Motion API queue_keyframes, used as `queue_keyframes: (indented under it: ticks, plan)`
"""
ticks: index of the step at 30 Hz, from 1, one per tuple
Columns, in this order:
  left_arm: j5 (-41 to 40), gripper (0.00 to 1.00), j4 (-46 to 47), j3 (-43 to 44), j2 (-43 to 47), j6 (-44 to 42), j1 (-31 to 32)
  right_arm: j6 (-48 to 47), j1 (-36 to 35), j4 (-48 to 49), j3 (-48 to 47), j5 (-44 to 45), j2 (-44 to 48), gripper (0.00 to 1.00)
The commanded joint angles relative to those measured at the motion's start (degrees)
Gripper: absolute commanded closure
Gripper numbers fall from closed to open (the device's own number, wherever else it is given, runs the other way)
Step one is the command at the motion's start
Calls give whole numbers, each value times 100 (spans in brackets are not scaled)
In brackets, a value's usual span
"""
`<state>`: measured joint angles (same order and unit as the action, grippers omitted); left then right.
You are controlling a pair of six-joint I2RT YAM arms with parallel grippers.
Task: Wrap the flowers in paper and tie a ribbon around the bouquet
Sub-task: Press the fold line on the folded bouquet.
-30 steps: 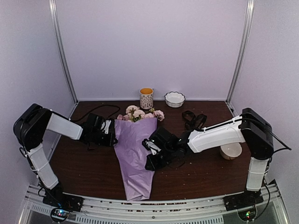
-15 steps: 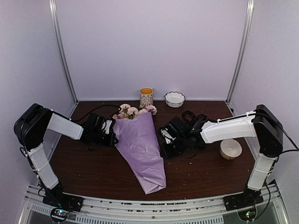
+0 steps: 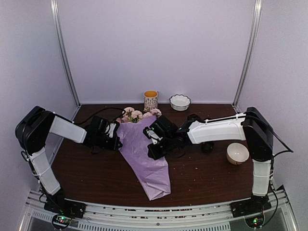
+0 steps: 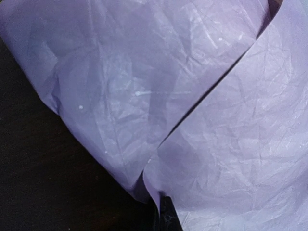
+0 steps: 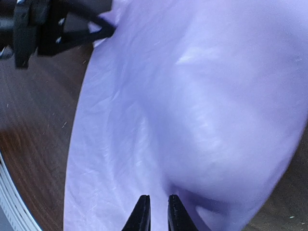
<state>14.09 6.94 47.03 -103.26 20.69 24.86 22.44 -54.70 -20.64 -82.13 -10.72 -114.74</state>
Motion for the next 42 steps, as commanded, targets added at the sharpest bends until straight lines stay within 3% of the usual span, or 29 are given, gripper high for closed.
queue_keyframes:
  ticks: [1,9,19,22,27,28,30,32,34,37,42]
  plan:
    - [-191,100,-571,-44,-312,-107,2,-111,-583,-212,105,-258,-117,87]
    - [-263,100,-697,77,-317,-167,-4,138,-1530,-344,888,-168,-123,89]
    - [-275,100,-935,285,-305,-224,-23,211,-2151,-1224,1176,264,695,88]
    - [-257,100,-1011,307,-307,-227,-17,72,-2200,-2061,811,1550,1273,79]
    - [-189,100,-1114,375,-291,-258,-18,151,-2217,-3650,-25,5388,2045,52]
    - [-153,100,-1126,392,-286,-249,-23,154,-2214,-3944,-125,6292,2096,42]
    - [-101,100,-1133,411,-296,-243,-24,533,-2182,-4465,-213,8360,2162,2]
    - [-102,100,-1178,428,-307,-230,-21,728,-1998,-4504,-185,9484,2249,0]
    - [-123,100,-1238,462,-330,-231,-19,312,-1582,-4008,-275,8973,2353,0]
    - [-114,100,-1318,510,-341,-231,-22,-714,-711,-2490,433,6260,2793,0]
    - [-137,100,-1460,600,-381,-242,-28,128,813,-1652,1393,3467,2963,35]
